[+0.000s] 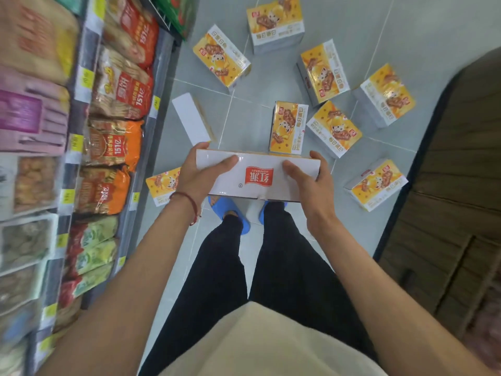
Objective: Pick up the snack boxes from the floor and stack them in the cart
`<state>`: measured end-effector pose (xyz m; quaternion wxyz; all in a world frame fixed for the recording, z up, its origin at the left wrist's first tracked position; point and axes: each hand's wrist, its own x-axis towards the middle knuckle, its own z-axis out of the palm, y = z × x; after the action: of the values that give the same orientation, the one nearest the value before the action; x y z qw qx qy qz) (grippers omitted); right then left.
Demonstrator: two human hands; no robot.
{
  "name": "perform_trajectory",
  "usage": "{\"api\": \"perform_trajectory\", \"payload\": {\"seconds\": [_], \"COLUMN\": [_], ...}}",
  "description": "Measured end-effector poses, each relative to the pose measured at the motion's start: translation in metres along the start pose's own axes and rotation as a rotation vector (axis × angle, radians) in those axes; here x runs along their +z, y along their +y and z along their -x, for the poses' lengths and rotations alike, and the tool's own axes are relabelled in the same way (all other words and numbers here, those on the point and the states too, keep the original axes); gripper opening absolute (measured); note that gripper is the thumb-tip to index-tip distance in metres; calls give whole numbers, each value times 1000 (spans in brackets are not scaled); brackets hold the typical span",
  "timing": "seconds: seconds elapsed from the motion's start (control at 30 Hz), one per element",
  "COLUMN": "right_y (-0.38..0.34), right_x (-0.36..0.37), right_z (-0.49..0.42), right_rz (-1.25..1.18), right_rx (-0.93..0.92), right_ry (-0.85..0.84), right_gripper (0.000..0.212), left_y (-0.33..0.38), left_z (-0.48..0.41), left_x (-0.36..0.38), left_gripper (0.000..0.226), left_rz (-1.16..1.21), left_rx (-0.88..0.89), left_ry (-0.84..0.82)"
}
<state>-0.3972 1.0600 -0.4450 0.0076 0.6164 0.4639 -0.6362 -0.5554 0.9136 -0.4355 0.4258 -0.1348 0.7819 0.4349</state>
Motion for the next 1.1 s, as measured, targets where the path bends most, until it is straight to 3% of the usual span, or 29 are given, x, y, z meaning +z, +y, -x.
{"api": "perform_trajectory", "payload": {"seconds": [0.1,0.4,0.67,0.87,1.0,1.1], "right_y": [-13,-11,35,74,104,130], "right_x": [-8,-6,39,68,78,81], "right_z": [26,93,163,218,252,277], "right_rz": [-3,-133,-400,-599,-677,-732], "right_rx": [-21,-20,18,88,129,140], "right_ry": [0,113,322,468,585,634], "right_gripper": [54,52,88,73,102,83], "left_y": [18,31,32,32,22,8], "left_z": [26,63,62,84,106,123], "left_x": [-8,-34,-67,-82,-79,-74], "left_gripper": [74,65,70,68,68,61], "left_rz": [-43,-131,-343,-541,-651,-730], "left_rx": [21,128,237,286,334,349], "left_ry": [-25,-143,-343,-491,-591,-668]}}
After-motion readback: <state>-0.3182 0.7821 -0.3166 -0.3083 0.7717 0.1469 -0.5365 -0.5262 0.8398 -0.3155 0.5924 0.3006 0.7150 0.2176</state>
